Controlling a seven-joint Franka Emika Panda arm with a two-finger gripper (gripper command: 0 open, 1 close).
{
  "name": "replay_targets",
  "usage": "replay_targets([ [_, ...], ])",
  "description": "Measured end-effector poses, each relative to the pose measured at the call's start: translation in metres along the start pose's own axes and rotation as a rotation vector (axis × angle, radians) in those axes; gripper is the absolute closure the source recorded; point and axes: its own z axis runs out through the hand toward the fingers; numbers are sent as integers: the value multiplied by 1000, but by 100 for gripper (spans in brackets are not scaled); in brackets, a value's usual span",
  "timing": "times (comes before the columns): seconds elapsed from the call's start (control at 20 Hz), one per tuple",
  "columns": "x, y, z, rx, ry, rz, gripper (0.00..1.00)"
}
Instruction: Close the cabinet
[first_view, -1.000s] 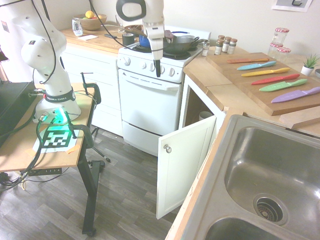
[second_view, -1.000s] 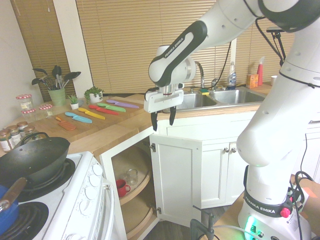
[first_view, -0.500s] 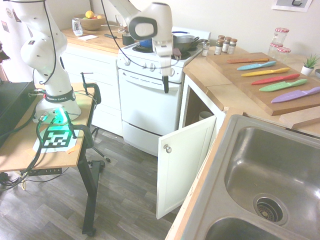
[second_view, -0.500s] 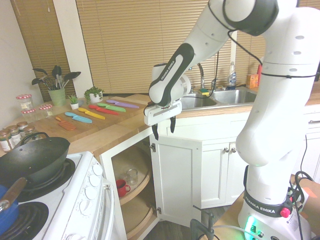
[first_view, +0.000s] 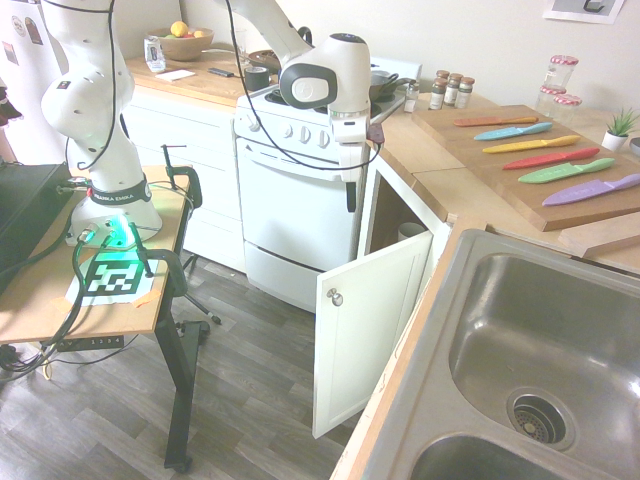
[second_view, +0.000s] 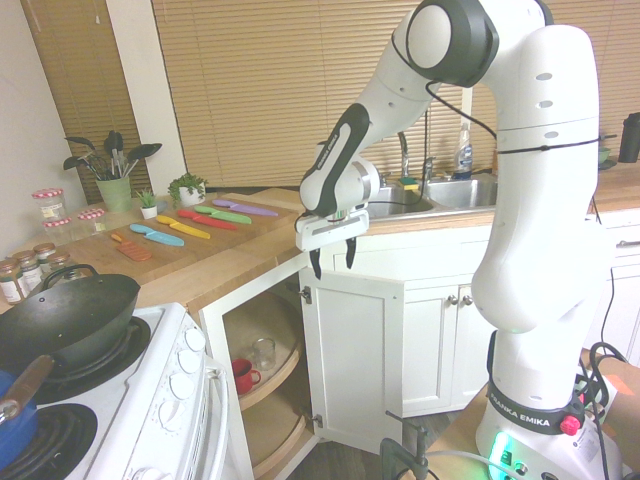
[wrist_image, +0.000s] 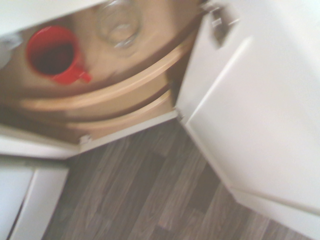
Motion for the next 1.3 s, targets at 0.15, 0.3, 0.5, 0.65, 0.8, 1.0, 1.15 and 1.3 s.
replay_targets([
  [0.15, 26, 27, 20, 9, -19, 34, 0],
  [0.3, 57, 58, 41, 20, -41, 66, 0],
  [0.5, 89, 87, 46, 50, -46, 100, 0],
  [0.65, 101, 100, 42, 65, -44, 118, 0],
  [0.8, 116, 109, 44, 66, -51, 130, 0],
  [1.0, 146, 118, 53, 65, -51, 128, 0],
  [1.15, 158, 118, 61, 83, -50, 118, 0],
  [1.3, 158, 112, 76, 96, -63, 108, 0],
])
